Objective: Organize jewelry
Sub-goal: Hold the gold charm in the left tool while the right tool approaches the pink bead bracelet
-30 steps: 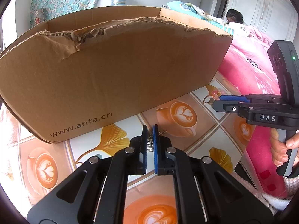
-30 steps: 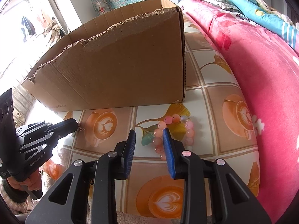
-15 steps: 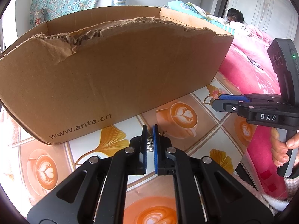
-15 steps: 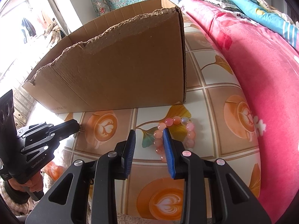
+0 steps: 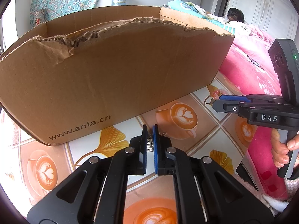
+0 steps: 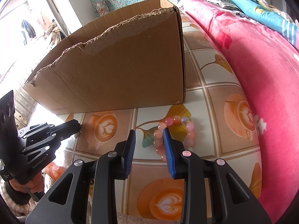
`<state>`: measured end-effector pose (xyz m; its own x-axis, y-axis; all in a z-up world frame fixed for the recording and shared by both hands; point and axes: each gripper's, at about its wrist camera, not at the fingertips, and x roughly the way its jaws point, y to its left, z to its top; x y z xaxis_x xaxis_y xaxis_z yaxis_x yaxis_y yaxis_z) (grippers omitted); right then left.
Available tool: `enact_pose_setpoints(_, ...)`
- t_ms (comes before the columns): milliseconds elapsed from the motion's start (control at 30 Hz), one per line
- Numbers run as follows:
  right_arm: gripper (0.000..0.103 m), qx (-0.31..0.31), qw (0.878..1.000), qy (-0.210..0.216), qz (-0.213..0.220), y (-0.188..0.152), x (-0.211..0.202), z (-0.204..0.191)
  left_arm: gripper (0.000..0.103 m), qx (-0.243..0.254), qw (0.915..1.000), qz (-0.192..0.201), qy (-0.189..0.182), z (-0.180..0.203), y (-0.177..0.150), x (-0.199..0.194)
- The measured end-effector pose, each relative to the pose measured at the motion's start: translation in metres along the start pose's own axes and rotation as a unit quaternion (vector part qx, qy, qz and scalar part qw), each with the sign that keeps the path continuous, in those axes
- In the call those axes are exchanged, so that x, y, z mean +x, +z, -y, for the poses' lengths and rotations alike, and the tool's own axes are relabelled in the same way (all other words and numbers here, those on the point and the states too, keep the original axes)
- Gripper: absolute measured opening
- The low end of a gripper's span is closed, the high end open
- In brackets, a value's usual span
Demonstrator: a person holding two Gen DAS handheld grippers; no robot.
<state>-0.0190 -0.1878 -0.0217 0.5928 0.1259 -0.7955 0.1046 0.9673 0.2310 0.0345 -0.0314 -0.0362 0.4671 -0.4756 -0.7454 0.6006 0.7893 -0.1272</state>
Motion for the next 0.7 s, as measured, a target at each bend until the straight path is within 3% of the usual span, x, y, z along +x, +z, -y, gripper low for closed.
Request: enact_pose_setpoints(700, 0.03, -0.003, 1.0, 0.011, 0.0, -0.0009, 0.0013, -0.0039, 0.005, -0.001, 1.0, -0.003, 0.003, -0.0028, 0.0003, 0.0003)
